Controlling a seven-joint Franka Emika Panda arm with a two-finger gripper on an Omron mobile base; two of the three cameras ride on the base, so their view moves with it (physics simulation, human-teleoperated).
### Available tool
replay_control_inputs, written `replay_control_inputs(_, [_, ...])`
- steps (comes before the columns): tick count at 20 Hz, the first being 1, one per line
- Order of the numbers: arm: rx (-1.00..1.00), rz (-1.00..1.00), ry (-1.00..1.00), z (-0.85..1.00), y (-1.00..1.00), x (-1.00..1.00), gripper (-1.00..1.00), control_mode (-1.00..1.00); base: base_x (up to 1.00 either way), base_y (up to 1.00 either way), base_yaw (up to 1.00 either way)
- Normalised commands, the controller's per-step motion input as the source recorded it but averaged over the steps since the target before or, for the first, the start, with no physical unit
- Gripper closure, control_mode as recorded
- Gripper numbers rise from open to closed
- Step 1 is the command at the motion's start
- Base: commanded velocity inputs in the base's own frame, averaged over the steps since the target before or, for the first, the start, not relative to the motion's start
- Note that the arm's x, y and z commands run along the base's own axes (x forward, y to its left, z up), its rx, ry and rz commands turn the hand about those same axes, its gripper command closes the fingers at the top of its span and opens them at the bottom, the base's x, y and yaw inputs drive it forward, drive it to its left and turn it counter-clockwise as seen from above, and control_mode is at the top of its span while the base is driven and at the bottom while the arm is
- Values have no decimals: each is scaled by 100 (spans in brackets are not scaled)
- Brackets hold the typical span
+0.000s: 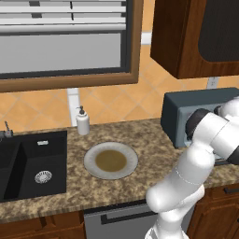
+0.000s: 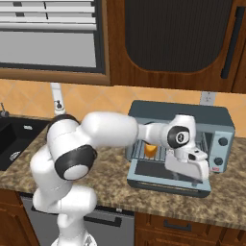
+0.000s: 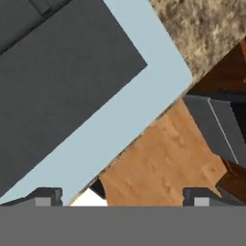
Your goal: Pick up the kebab skewer and baguette bread, and place them inside the toaster oven. Close the toaster oven door and start by setting the timer.
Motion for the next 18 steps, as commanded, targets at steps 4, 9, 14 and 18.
replay_control_inputs(4, [-14, -30, -24, -30, 26, 0, -100, -100, 0, 0, 0])
replay_control_inputs(9, [-16, -28, -23, -7, 31, 9, -100, -100, 0, 0, 0])
replay_control_inputs(14, [-18, -27, -19, -8, 33, 11, -100, -100, 0, 0, 0])
replay_control_inputs(18, [-24, -25, -14, -45, 35, 4, -100, -100, 0, 0, 0])
